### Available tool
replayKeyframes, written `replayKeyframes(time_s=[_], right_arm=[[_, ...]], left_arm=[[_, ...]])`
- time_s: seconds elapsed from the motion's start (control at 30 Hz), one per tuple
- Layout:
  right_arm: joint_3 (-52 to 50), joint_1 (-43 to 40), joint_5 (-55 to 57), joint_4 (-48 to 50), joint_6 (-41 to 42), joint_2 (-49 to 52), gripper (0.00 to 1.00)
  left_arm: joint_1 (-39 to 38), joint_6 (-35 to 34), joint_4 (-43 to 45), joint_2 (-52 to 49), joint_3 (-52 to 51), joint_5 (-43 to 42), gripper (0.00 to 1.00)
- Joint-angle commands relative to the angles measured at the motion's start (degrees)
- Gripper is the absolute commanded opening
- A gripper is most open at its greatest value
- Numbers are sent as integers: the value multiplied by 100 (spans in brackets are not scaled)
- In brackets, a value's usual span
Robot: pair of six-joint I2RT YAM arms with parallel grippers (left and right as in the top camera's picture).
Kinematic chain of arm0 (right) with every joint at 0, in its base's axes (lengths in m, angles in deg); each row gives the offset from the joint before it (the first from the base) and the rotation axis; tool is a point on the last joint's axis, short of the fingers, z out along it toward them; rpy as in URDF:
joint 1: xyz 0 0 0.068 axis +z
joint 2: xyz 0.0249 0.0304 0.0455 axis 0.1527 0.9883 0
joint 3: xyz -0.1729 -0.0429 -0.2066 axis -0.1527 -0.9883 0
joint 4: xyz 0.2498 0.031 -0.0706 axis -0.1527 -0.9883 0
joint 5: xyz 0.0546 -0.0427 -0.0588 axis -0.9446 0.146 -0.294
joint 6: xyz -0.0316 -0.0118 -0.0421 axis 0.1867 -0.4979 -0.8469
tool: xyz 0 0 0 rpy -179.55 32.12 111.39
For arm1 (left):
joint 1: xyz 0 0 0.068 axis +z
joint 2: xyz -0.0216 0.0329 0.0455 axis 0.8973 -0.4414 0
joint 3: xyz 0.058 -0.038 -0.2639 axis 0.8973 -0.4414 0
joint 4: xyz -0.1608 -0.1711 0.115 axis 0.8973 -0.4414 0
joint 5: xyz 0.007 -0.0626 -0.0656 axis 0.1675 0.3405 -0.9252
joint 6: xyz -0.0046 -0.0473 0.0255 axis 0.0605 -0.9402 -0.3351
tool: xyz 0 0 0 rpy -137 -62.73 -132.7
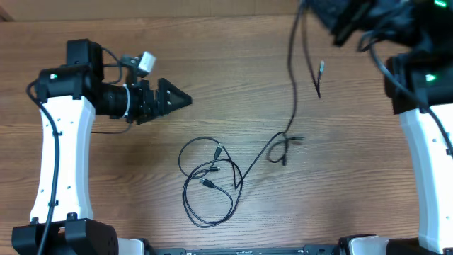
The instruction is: Untangle cables
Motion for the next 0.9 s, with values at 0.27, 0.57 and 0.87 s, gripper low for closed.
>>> replayKeyframes(time_s=[0.27,0.57,0.87], right_arm=[[48,1161,1917,-2240,-2175,201,4],[48,1434,2149,-2389,-2245,520,4],[48,1530,2221,-2194,-1661,549,4]], left_arm=[[-1279,1193,586,26,72,-988,96],[-1731,1399,1069,26,72,-1663,90],[-2000,1021,1886,24,72,-1939,91]])
